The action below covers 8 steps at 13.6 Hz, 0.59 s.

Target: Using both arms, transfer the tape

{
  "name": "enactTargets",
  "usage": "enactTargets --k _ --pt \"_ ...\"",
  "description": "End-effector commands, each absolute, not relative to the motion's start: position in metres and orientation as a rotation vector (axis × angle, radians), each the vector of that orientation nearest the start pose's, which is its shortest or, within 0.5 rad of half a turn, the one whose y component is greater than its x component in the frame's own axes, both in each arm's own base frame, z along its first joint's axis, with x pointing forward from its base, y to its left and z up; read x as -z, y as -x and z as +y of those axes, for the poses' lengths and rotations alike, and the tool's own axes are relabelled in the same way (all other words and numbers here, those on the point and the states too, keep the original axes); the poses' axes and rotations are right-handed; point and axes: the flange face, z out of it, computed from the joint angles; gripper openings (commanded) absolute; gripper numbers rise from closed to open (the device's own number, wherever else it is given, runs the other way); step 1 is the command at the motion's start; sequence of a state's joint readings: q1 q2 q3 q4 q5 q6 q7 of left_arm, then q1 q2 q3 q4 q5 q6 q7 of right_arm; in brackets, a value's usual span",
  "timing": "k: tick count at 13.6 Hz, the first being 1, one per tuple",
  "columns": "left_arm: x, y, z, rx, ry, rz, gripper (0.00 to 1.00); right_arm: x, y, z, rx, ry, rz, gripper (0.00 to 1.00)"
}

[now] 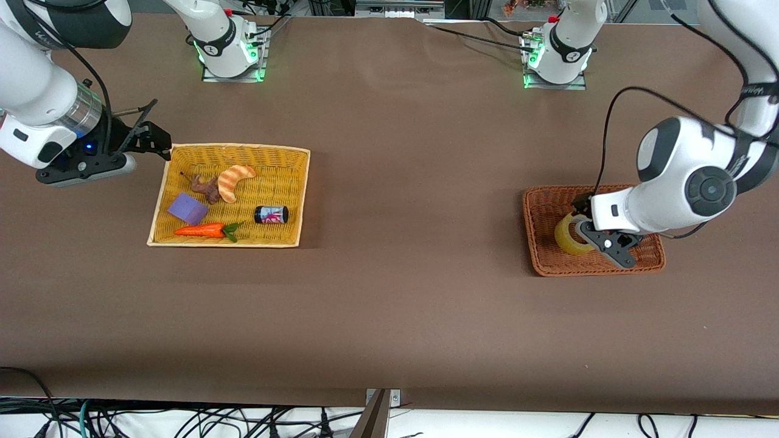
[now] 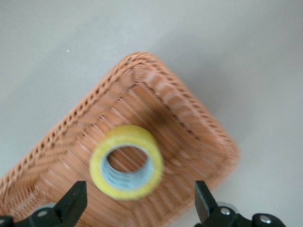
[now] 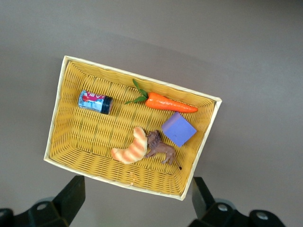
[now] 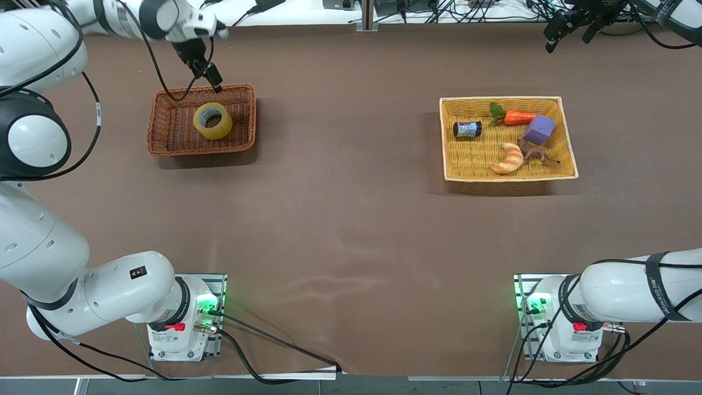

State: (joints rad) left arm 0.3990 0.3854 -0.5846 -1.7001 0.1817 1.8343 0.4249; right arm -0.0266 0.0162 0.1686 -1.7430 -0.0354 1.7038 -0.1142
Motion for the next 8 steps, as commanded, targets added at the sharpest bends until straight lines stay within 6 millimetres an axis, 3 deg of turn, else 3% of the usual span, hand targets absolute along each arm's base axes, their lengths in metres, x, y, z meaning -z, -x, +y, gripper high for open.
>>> enactTargets --k 1,5,6,8 --pt "-0.459 -0.626 -0.088 -0.343 3.070 0.893 1.00 -0.554 -0.552 0.075 -0.070 3.150 -0.435 1.00" --pt "-0.534 -0.609 -0.121 -0.293 3.080 0.696 1.00 -0.553 -0.552 0.075 -0.067 3.151 -0.412 1.00" --pt "-0.555 -0.596 -0.132 -0.246 3.052 0.691 1.00 -0.553 -0.552 0.075 -0.068 3.151 -0.415 1.00" --pt "-0.580 -0.580 -0.138 -0.188 2.987 0.635 1.00 -0.554 -0.552 0.075 -0.068 3.152 -0.412 1.00"
